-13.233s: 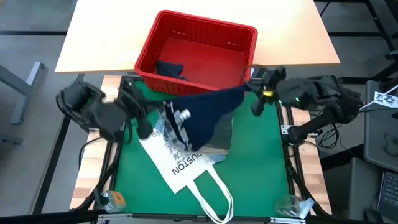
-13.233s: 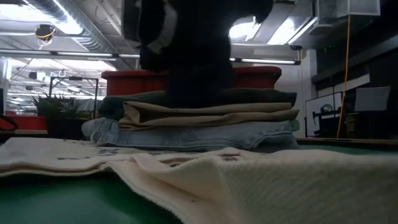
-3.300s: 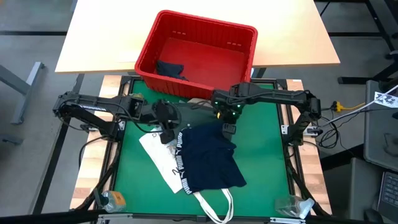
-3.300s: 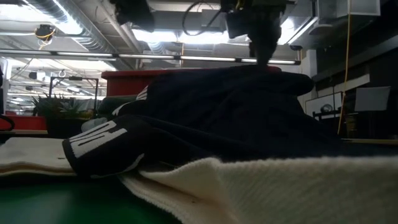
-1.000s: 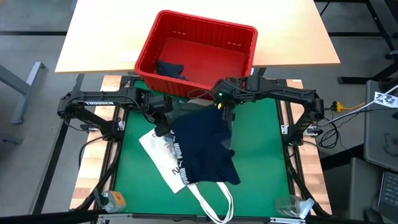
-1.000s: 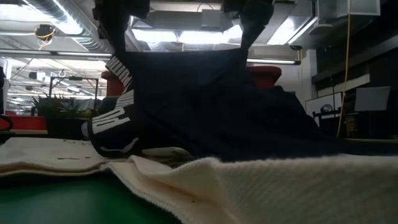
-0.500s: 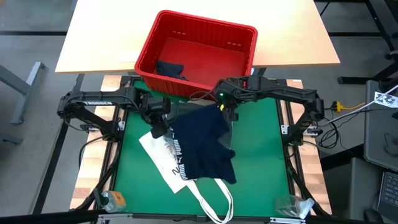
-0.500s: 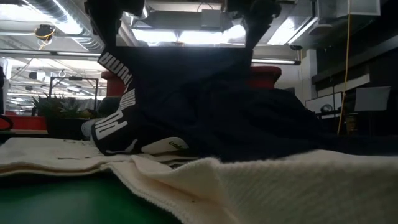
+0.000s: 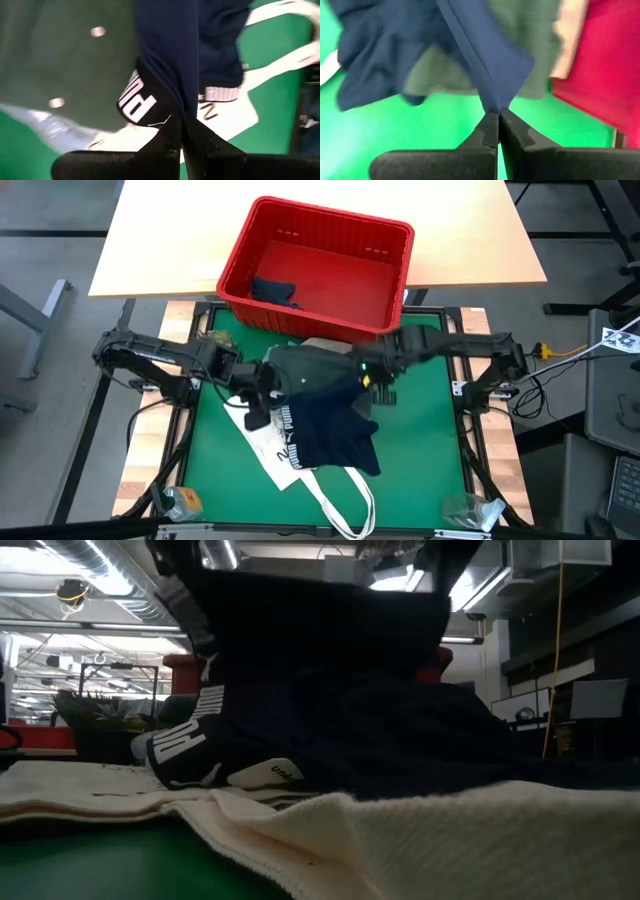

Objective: Fold Laundry from Bin
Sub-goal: Fold the dark blue boxers

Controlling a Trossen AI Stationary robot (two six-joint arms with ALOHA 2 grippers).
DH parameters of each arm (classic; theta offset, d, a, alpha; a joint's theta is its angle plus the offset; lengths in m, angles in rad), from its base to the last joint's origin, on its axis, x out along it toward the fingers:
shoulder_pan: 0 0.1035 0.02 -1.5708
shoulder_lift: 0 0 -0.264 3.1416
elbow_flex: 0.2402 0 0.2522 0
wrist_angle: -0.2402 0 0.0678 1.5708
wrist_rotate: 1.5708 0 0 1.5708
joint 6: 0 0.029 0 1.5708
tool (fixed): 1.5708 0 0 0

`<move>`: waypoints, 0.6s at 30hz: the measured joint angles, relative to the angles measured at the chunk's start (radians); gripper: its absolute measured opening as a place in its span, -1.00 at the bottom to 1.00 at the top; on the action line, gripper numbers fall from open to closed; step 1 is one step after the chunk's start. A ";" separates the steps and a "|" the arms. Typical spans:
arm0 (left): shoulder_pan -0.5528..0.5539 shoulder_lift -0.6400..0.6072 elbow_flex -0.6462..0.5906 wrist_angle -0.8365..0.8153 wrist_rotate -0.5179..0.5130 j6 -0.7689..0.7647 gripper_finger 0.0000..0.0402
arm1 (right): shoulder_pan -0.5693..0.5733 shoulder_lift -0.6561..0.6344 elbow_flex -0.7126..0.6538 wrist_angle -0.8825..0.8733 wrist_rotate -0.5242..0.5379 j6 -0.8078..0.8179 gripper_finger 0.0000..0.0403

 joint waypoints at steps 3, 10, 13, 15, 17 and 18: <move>-0.056 0.005 0.000 0.053 0.000 -0.042 -1.00 | 0.089 0.000 0.000 -0.023 0.000 0.074 -0.99; -0.188 0.076 0.000 0.152 -0.003 -0.134 -1.00 | 0.290 0.000 -0.003 -0.036 -0.001 0.277 -0.99; -0.236 0.137 0.000 0.201 -0.003 -0.146 -1.00 | 0.363 0.000 -0.029 -0.022 -0.001 0.366 -0.99; -0.263 0.178 0.000 0.252 -0.003 -0.146 -1.00 | 0.411 0.000 -0.056 -0.015 -0.001 0.427 -0.99; -0.285 0.215 0.000 0.295 -0.003 -0.145 -1.00 | 0.458 0.000 -0.096 0.012 -0.001 0.482 -0.99; -0.294 0.232 0.000 0.316 -0.003 -0.145 -1.00 | 0.482 0.000 -0.119 0.033 -0.001 0.505 -0.99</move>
